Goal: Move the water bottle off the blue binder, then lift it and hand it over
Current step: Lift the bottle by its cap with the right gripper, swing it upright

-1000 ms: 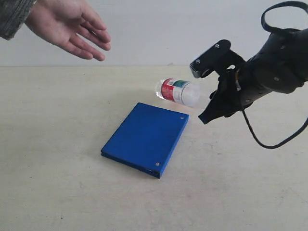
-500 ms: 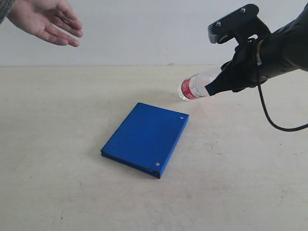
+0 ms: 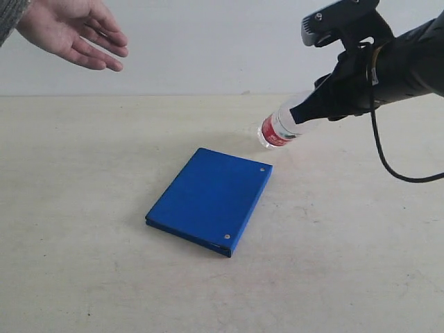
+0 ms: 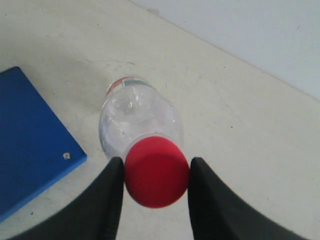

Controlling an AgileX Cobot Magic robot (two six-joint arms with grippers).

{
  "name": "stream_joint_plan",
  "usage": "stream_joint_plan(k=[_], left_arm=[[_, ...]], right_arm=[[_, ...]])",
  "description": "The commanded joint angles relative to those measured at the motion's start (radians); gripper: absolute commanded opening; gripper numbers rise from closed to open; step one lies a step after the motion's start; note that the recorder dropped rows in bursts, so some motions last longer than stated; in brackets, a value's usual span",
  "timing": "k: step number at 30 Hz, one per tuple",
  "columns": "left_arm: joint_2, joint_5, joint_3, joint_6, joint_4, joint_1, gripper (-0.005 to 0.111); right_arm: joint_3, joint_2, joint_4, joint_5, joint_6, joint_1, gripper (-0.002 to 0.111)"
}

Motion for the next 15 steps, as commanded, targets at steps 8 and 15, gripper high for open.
stream_joint_plan(k=[8,15], left_arm=[[-0.003,0.0,0.0,0.001,-0.001,-0.008,0.004],[-0.003,0.0,0.0,0.001,-0.001,-0.008,0.004]], right_arm=[[-0.004,-0.007,-0.008,-0.164,0.017,-0.005,0.0],[-0.004,-0.007,-0.008,-0.233,0.014,-0.005,0.0]])
